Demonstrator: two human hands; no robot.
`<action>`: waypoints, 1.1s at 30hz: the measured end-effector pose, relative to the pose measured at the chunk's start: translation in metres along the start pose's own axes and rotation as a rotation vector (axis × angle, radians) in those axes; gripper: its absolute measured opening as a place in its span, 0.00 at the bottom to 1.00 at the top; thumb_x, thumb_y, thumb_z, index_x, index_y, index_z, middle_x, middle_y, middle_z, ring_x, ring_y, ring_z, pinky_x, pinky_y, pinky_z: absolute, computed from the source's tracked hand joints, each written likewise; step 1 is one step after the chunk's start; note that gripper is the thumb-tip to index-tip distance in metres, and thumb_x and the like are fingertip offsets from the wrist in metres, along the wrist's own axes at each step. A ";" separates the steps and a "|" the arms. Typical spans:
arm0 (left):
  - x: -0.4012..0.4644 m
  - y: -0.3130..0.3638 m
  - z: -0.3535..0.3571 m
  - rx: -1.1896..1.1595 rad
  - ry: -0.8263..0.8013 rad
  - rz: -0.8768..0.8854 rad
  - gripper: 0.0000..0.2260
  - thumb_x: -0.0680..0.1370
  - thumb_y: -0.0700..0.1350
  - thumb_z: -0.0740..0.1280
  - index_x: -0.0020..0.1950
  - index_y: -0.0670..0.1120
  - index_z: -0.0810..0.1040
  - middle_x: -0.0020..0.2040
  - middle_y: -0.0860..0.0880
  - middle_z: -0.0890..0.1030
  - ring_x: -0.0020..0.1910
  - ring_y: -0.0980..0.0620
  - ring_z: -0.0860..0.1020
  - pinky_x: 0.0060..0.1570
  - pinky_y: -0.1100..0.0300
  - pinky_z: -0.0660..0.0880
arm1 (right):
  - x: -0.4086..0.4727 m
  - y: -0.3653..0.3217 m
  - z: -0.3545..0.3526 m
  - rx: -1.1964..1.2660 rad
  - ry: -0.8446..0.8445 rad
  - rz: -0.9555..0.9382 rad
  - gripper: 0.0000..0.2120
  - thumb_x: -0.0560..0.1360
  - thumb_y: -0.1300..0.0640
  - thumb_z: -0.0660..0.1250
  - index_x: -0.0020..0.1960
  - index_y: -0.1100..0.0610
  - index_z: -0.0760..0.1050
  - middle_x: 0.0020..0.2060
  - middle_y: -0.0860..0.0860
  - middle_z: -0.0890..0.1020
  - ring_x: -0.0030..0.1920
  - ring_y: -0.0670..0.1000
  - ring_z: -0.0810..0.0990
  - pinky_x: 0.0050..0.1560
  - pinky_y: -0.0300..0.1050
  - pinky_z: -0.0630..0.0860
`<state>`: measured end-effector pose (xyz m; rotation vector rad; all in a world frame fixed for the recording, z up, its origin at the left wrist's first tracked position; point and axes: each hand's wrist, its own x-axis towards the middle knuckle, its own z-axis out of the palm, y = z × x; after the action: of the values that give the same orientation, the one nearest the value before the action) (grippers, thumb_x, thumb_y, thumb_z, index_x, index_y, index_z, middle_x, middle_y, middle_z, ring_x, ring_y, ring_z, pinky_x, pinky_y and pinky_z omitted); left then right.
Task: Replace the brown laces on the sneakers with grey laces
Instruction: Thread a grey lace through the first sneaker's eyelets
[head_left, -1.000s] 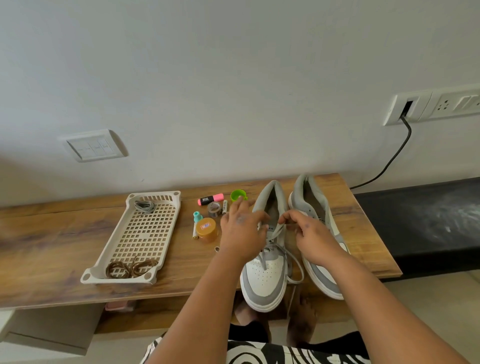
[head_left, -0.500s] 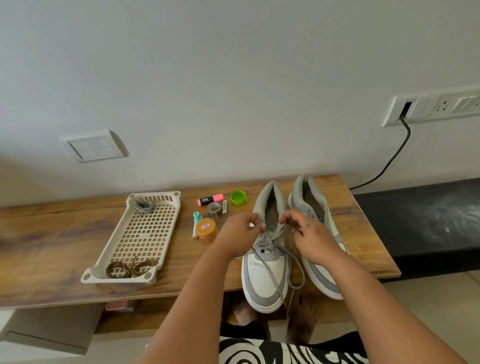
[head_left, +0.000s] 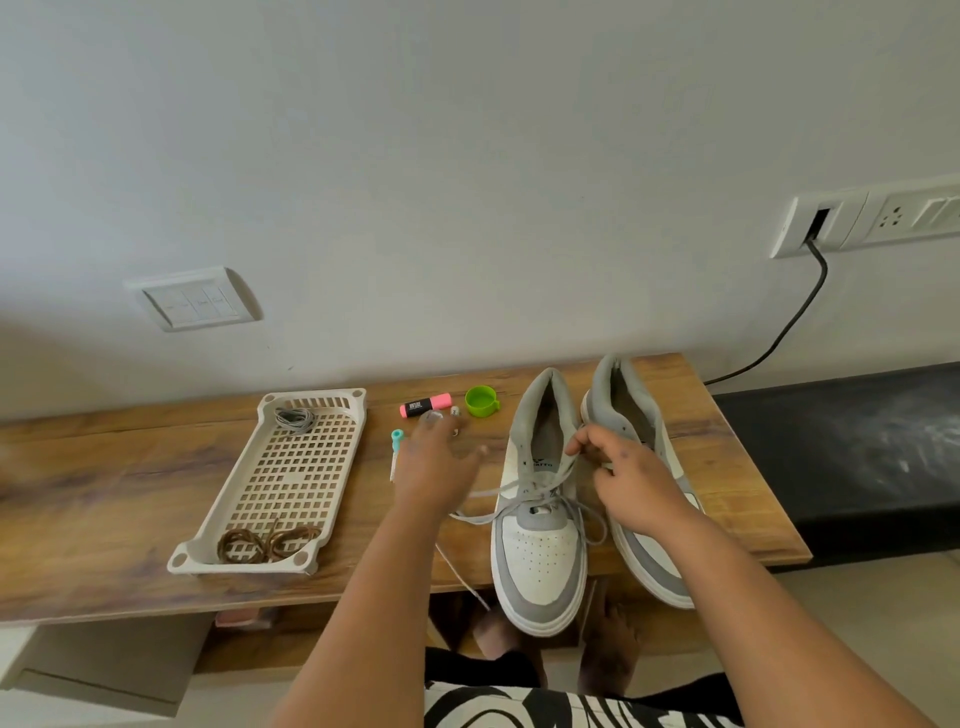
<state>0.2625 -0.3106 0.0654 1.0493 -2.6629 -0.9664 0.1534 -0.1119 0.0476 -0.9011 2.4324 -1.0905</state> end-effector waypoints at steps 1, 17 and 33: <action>-0.002 0.007 0.004 -0.024 -0.058 0.099 0.17 0.77 0.53 0.69 0.66 0.57 0.76 0.72 0.50 0.69 0.71 0.46 0.66 0.70 0.47 0.66 | 0.000 0.000 0.000 0.005 0.000 0.002 0.19 0.77 0.69 0.59 0.55 0.46 0.75 0.53 0.43 0.78 0.56 0.46 0.77 0.53 0.40 0.73; -0.012 0.034 0.025 -0.003 -0.270 0.216 0.09 0.82 0.51 0.62 0.51 0.48 0.77 0.65 0.45 0.74 0.56 0.49 0.75 0.56 0.54 0.72 | 0.000 0.001 0.005 -0.032 0.001 -0.035 0.19 0.78 0.67 0.60 0.59 0.45 0.73 0.54 0.43 0.78 0.54 0.50 0.80 0.54 0.45 0.78; -0.001 0.017 0.011 0.117 0.040 0.134 0.17 0.77 0.56 0.68 0.66 0.59 0.72 0.77 0.48 0.57 0.75 0.40 0.55 0.69 0.42 0.62 | 0.002 0.005 0.006 -0.043 0.011 -0.032 0.19 0.79 0.67 0.59 0.57 0.42 0.73 0.56 0.42 0.78 0.54 0.49 0.81 0.54 0.47 0.79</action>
<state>0.2497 -0.2948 0.0668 0.8865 -2.7443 -0.7652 0.1530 -0.1136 0.0403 -0.9535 2.4672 -1.0606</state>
